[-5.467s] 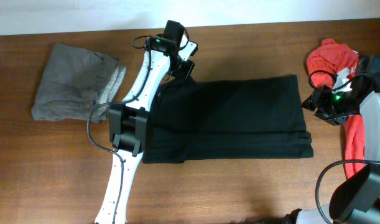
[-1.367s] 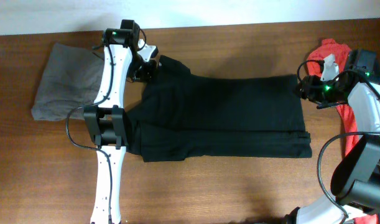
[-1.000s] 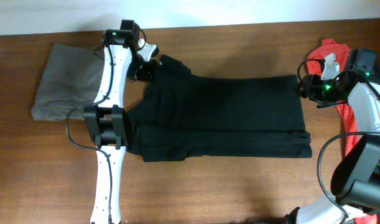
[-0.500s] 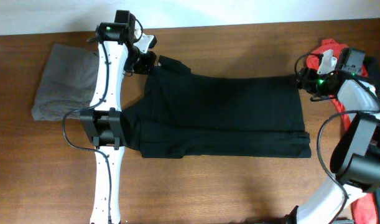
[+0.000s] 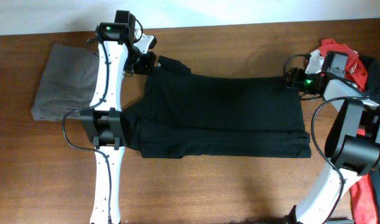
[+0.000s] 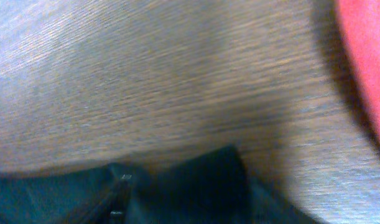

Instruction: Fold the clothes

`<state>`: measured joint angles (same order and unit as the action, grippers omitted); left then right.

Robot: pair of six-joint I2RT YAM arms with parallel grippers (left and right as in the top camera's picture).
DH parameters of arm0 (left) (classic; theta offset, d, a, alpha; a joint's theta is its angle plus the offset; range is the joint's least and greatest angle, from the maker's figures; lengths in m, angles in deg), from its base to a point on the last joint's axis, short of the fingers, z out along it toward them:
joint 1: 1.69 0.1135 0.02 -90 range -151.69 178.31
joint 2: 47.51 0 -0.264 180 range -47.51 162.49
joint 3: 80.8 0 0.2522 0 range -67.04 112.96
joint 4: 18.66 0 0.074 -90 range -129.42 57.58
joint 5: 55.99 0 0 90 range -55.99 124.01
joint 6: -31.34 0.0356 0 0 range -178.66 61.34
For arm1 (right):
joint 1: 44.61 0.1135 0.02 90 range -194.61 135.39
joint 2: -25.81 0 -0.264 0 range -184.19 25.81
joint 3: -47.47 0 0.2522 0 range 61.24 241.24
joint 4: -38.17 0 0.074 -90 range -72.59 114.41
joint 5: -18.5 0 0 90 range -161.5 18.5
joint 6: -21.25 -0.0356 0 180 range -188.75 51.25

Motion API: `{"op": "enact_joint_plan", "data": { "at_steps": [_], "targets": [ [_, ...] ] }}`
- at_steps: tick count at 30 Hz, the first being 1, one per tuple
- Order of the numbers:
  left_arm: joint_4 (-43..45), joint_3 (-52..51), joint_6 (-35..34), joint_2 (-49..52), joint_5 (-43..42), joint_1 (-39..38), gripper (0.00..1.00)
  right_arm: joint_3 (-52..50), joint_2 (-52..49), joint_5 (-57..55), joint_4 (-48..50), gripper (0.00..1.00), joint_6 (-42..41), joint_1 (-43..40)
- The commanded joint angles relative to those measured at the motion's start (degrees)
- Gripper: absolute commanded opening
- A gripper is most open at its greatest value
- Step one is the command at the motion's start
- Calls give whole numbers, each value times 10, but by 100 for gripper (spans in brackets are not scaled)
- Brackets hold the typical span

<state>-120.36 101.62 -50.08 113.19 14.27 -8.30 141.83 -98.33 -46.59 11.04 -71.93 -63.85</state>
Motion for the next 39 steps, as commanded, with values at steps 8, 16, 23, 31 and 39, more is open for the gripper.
{"op": "enact_joint_plan", "data": {
  "at_steps": [8,16,23,31,39],
  "targets": [
    [-14,10,1,-23,-6,2,0,34,-25,3,-56,12,-7,-9],
    [-23,10,1,-26,-4,5,0,52,32,4,-123,4,15,-22],
    [-49,10,1,-32,-4,4,0,52,89,10,-217,4,40,-23],
    [-81,10,15,-61,0,4,0,52,155,15,-282,5,73,-23],
    [-88,10,10,-71,0,3,0,52,156,12,-354,5,75,-23]
  ]
}}
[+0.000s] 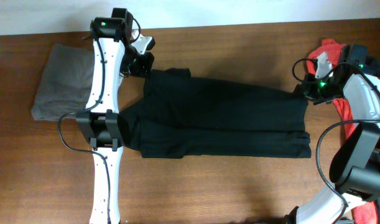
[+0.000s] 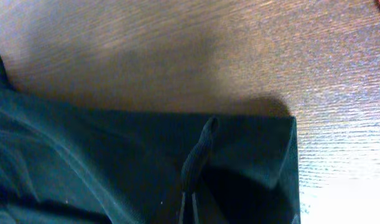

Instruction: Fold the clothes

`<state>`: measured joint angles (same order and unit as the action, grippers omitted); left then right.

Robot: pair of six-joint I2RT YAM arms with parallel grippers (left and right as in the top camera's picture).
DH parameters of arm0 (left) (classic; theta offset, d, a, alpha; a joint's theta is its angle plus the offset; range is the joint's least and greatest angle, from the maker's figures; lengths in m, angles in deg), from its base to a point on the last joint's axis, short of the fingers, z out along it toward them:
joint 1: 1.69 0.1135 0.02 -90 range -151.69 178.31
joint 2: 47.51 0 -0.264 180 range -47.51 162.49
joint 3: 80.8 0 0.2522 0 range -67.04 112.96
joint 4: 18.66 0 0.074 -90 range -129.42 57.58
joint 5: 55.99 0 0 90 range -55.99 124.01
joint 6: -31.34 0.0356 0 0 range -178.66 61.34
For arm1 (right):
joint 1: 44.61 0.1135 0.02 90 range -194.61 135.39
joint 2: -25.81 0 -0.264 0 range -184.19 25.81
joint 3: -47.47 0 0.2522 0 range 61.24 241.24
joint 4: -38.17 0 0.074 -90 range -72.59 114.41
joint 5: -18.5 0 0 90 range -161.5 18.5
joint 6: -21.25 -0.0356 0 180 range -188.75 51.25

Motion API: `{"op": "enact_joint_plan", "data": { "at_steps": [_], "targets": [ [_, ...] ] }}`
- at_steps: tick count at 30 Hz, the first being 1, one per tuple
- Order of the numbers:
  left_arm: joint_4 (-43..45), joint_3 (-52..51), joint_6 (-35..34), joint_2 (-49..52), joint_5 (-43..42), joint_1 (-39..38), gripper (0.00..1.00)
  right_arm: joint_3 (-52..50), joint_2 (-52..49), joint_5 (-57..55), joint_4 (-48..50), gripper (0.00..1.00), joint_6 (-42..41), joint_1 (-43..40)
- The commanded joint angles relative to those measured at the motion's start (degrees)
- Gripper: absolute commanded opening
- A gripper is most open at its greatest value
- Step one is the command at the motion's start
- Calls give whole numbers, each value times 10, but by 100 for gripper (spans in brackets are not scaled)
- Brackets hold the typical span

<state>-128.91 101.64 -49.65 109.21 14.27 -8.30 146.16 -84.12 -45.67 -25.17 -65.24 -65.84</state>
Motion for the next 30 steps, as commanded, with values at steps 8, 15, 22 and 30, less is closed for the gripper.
{"op": "enact_joint_plan", "data": {
  "at_steps": [8,15,22,30],
  "targets": [
    [-2,5,5,-45,44,-21,0,9,14,17,24,5,8,-2],
    [-2,-104,-4,-115,130,-55,0,9,14,21,20,5,8,-2],
    [-2,-234,-5,-124,132,-43,1,9,14,-57,-63,5,-24,-2],
    [-3,-357,1,-125,132,-37,1,9,13,-182,-148,5,-56,-2]
  ]
}}
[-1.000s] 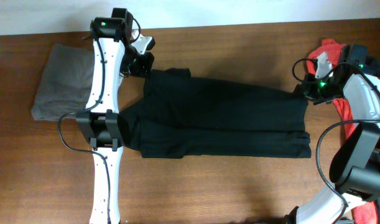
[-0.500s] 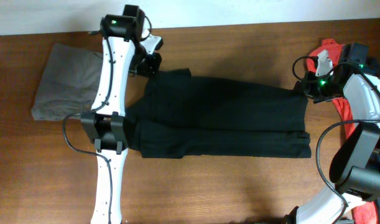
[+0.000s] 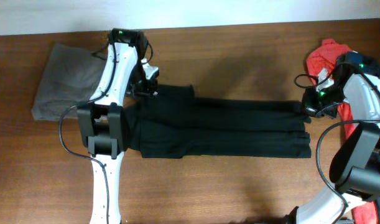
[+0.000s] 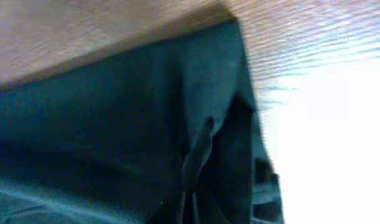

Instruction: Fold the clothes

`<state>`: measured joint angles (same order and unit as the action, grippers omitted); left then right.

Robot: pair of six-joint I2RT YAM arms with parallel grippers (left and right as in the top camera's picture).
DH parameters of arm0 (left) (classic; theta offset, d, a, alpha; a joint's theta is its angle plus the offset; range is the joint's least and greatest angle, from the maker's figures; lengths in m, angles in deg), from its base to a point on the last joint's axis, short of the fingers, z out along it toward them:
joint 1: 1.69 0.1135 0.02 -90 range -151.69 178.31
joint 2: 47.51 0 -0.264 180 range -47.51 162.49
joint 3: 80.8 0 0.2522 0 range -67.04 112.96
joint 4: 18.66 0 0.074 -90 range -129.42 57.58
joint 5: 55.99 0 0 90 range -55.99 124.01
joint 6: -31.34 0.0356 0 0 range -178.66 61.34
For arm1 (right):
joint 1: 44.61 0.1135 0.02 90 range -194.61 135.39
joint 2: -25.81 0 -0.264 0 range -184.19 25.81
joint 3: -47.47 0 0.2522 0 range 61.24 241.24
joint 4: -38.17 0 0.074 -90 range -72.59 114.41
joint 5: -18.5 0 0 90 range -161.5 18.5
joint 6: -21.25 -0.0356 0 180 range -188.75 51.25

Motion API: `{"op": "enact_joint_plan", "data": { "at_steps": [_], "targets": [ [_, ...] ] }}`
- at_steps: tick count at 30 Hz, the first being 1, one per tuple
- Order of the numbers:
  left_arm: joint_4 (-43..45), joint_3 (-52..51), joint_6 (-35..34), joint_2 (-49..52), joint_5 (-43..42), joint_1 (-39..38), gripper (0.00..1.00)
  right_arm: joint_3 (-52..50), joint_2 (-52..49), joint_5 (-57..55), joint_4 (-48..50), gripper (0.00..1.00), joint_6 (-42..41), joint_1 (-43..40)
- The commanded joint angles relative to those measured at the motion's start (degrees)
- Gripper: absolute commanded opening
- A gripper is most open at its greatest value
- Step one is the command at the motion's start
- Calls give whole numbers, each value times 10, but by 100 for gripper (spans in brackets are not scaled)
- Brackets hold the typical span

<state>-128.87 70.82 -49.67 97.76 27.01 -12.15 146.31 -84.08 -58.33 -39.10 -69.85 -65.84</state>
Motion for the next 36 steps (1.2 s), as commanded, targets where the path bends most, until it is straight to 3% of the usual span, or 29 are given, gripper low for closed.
{"op": "enact_joint_plan", "data": {
  "at_steps": [1,5,11,25,31,33,36],
  "targets": [
    [-3,-66,2,-12,4,2,1,7,12,-55,-9,5,-11,-2],
    [-3,-111,2,-22,4,5,0,3,7,-55,-15,6,-11,-2],
    [-3,-113,1,-74,3,30,1,-3,7,-54,-15,6,-20,-2],
    [-3,-114,1,-75,-9,36,5,-3,7,-56,-52,9,-23,-2],
    [-3,-197,2,-95,-11,33,7,-3,7,-60,-57,11,-23,-2],
    [1,-214,1,-96,-7,37,11,-3,7,-60,-57,24,-24,-2],
    [18,-214,1,-98,-9,40,25,-3,7,-60,-60,55,-24,-2]
  ]
}}
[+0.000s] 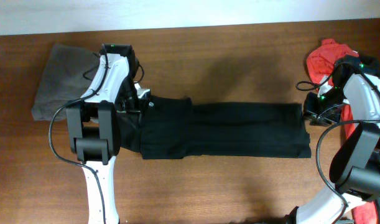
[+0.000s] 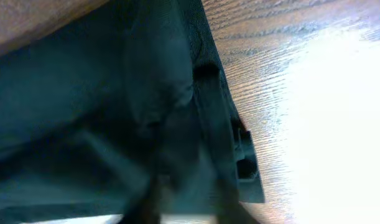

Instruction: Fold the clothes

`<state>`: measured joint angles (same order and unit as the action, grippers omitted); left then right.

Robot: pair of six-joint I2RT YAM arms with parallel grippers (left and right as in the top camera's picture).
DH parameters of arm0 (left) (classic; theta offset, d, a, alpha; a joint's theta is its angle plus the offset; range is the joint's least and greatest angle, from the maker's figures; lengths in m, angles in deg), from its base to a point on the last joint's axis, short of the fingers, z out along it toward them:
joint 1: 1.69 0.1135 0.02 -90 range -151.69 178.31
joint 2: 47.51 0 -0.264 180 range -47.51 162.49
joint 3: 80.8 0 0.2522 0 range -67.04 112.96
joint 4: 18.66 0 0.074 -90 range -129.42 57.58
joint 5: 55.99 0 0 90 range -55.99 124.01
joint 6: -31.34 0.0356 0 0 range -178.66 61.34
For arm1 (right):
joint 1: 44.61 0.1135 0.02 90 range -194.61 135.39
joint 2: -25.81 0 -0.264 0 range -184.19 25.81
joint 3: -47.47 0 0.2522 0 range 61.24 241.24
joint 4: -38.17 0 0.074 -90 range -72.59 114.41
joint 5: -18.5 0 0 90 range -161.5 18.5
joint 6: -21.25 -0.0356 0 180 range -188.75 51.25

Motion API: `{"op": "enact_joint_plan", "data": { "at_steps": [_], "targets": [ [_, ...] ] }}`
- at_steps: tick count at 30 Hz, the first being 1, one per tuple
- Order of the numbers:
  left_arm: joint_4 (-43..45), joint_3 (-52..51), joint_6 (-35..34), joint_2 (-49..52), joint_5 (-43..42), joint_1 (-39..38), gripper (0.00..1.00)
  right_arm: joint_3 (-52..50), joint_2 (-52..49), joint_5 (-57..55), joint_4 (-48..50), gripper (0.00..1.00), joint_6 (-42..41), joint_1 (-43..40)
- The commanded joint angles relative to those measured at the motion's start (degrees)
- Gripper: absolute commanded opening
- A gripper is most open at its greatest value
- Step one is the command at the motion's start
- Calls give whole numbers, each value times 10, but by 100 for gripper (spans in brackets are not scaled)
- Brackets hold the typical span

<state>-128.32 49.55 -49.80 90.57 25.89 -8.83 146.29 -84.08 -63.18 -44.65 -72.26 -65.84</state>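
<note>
A black garment [image 1: 227, 130] lies folded lengthwise in a long strip across the middle of the table. My left gripper [image 1: 142, 98] rests on its upper left corner; the overhead view does not show whether its fingers hold the cloth. At the strip's right end sits my right gripper [image 1: 306, 111]. In the right wrist view the black garment [image 2: 115, 112] fills the frame. There the right gripper [image 2: 190, 208] shows as two blurred dark fingers standing apart over the cloth, open, with nothing pinched between them.
A folded grey cloth [image 1: 62, 81] lies at the far left, beside the left arm. A red cloth [image 1: 323, 56] lies at the far right behind the right arm, with more red fabric [image 1: 367, 199] at the lower right corner. Bare wooden table [image 1: 239, 193] runs along the front.
Both grippers have moved toward the front, and the garment's rear edge now lies over its front half as a narrower strip. The right gripper's fingers, pinching a fold of cloth before, now stand apart.
First the garment lay wide, with a gripper at each rear corner. Then both grippers held the rear edge, the right one pinching a fold. Later that edge sat nearer the front. Now the garment lies as a narrow strip and the right gripper is open.
</note>
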Motion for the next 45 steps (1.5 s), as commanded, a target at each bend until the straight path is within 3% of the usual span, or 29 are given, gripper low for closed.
{"op": "enact_joint_plan", "data": {
  "at_steps": [1,5,9,17,21,23,24,26,28,29,30,40,45],
  "targets": [
    [16,1,2,-27,2,7,37,-3,7,-11,-4,61,0,-3],
    [24,22,3,-28,-17,7,66,-3,5,12,7,73,3,-33],
    [19,60,3,-28,-28,7,67,-8,-12,84,7,76,56,-64],
    [-8,213,2,-49,-54,9,68,-53,-63,93,59,80,88,-69],
    [-8,282,3,-85,-56,9,78,-72,-77,101,69,80,94,-69],
    [-8,308,3,-94,-56,9,80,-90,-80,179,70,80,151,-65],
    [-8,320,3,-97,-56,9,81,-102,-80,211,70,76,176,-61],
    [-7,326,3,-97,-56,9,81,-115,-80,203,72,58,181,-51],
    [-6,326,3,-97,-48,9,81,-116,-80,200,70,23,181,-46],
    [-6,326,3,-97,-36,9,81,-114,-79,199,69,10,176,-47],
    [-6,326,3,-97,-30,9,81,-110,-79,199,65,4,174,-48],
    [-8,326,2,-139,-15,36,80,41,5,142,-51,4,130,-42],
    [-8,326,2,-195,-15,55,82,42,43,163,-83,4,129,63]
  ]
}}
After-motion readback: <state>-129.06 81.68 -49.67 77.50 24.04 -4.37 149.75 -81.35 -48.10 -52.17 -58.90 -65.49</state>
